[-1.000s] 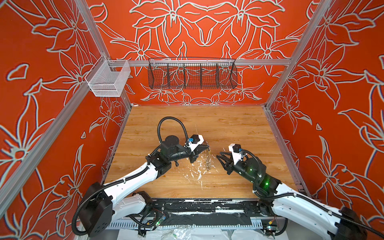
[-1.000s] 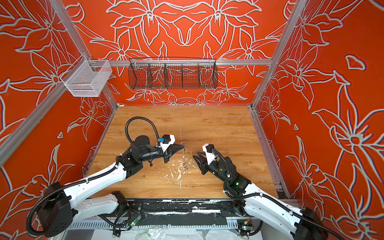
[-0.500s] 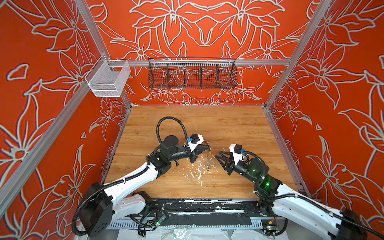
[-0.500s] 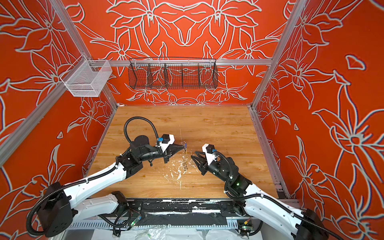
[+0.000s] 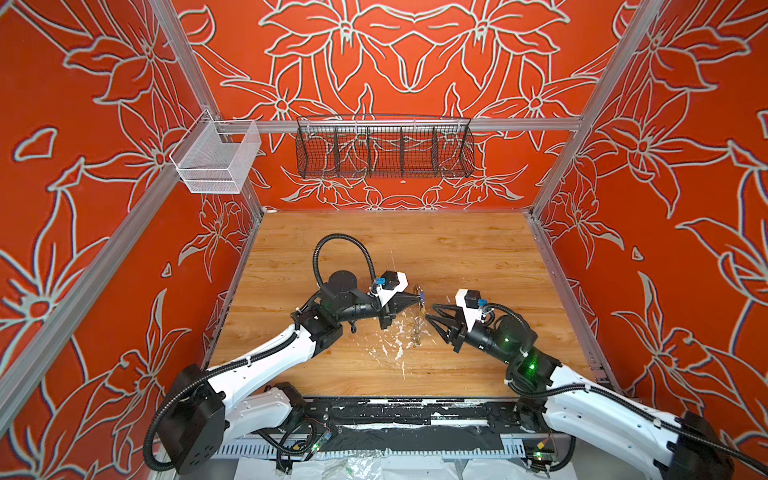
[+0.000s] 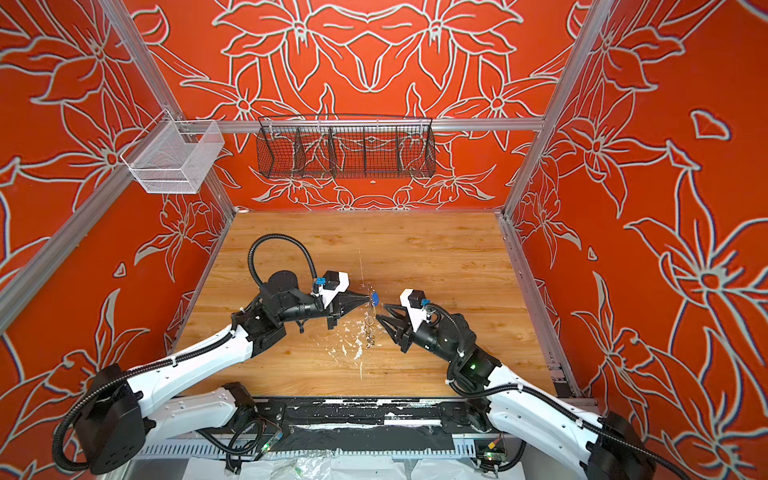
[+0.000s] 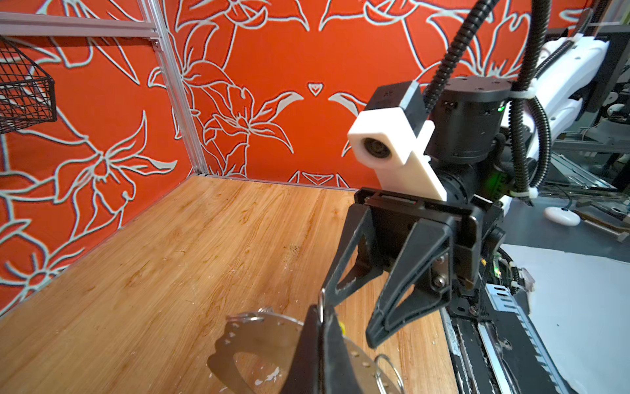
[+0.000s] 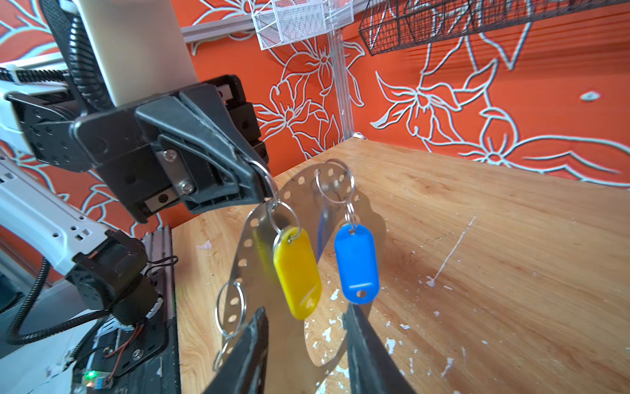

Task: Put the keys on the keyring

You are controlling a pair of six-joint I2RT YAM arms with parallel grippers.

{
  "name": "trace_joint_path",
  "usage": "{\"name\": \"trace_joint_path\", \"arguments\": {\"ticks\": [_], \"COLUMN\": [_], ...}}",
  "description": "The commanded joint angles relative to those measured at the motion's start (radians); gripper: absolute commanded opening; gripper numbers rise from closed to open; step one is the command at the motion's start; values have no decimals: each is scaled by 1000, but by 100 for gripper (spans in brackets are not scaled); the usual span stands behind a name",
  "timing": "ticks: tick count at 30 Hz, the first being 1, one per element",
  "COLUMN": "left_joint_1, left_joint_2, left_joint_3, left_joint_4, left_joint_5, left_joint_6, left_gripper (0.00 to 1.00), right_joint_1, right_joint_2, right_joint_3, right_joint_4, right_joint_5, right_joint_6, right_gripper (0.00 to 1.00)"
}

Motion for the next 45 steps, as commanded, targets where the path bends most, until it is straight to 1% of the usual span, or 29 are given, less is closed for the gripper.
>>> {"name": "trace_joint_path", "arguments": {"ticks": [1, 5, 10, 16, 23, 28, 31, 38, 41, 45], "left_joint_1": [4, 4, 3, 3, 4, 4, 3, 2, 3, 3], "left_joint_2": [-1, 5, 3, -1, 3, 5, 3, -6, -13, -22], "left_joint_3": [25, 29, 31, 30, 31, 31, 33, 28, 18, 1], "left_joint_4": [46, 40, 34, 36, 38, 36, 35, 39, 52, 86], "left_joint_5": [45, 54, 47, 85, 112, 122, 122, 116, 115, 94], "left_joint_6": [12, 18, 25, 31, 35, 34, 35, 34, 26, 12], "left_gripper": [0, 0, 0, 0, 0, 0, 0, 0, 0, 0], "right_joint_1": [5, 5, 8, 9, 12, 14, 16, 15, 15, 15], "right_joint_2": [23, 49, 46, 55, 75, 87, 84, 77, 69, 52], "right_joint_3": [56, 67, 78, 91, 113, 112, 110, 100, 89, 66], "right_joint_4": [49, 68, 55, 48, 57, 69, 77, 75, 72, 74], "right_joint_5": [-43, -59, -70, -60, -124, -130, -133, -114, -97, -55], "right_joint_6": [-15, -15, -23, -37, -51, -52, -52, -51, -44, -30], "right_gripper": [40, 39, 39, 40, 40, 38, 31, 6, 0, 0]}}
